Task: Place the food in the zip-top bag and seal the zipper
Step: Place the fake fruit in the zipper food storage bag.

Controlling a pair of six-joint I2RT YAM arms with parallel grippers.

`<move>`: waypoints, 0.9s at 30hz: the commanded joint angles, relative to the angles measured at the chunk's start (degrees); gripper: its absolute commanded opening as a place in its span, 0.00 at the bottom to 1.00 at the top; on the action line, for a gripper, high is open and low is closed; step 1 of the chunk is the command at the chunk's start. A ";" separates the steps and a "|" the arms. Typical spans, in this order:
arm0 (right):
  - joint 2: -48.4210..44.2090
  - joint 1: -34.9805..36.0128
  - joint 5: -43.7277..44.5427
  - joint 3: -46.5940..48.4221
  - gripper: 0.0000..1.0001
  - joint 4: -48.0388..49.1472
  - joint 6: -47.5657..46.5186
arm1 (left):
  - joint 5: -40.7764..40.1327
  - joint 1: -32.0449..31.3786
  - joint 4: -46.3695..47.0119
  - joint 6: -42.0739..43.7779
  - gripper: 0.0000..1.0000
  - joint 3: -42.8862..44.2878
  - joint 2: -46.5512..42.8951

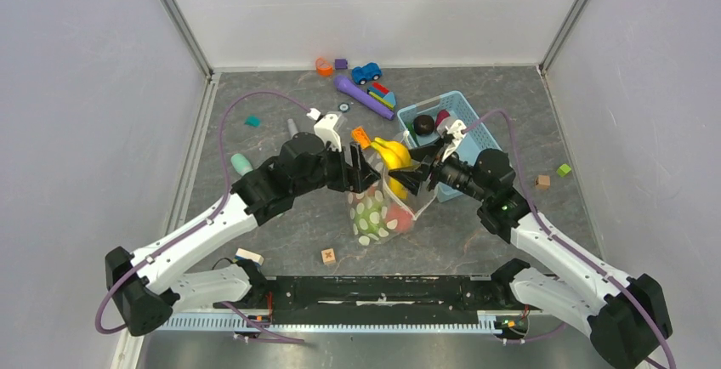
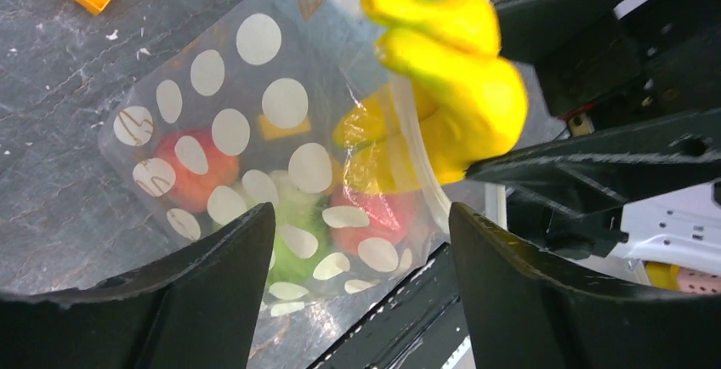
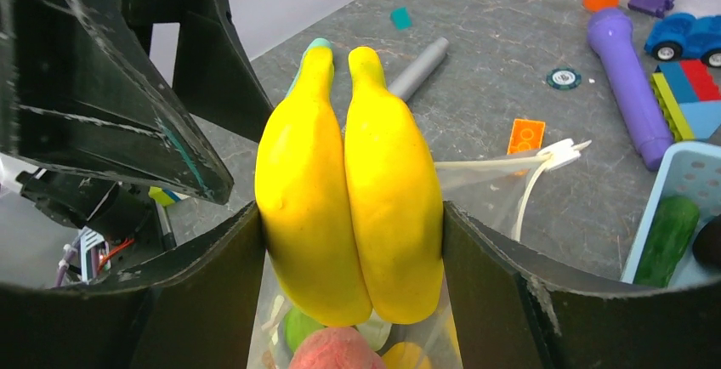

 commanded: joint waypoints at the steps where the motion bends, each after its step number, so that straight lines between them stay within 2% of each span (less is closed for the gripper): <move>1: -0.18 0.25 2.53 -2.95 0.00 10.16 5.53 | -1.17 0.00 2.92 1.99 0.84 4.02 3.96; 4: -1.65 0.32 4.04 -5.72 0.00 14.29 8.50 | -0.59 0.02 2.12 3.13 0.87 7.25 8.83; 8: -3.78 0.32 8.64 -8.48 0.00 16.75 11.56 | 4.08 0.00 2.67 3.54 0.87 10.61 14.48; 12: -5.77 0.34 8.78 -10.31 0.00 19.25 12.69 | 2.89 0.00 2.27 3.44 0.78 12.59 17.98; 20: -7.23 0.27 7.34 -11.04 0.00 20.24 14.01 | -0.86 0.00 2.92 3.92 0.72 15.33 22.96; 22: -7.23 0.31 7.08 -11.21 0.00 20.17 14.25 | -1.88 0.01 1.75 4.81 0.64 16.82 24.38; 24: -7.44 0.27 7.42 -11.11 0.00 18.63 13.95 | -4.09 0.00 0.54 5.64 0.34 18.10 25.34; 26: -7.79 0.31 8.35 -10.84 0.00 16.56 13.30 | -7.52 0.00 -0.38 6.04 0.12 19.09 25.60; 27: -8.02 0.33 8.71 -10.62 0.00 15.28 12.97 | -9.12 0.04 -0.95 6.46 0.05 19.62 25.53</move>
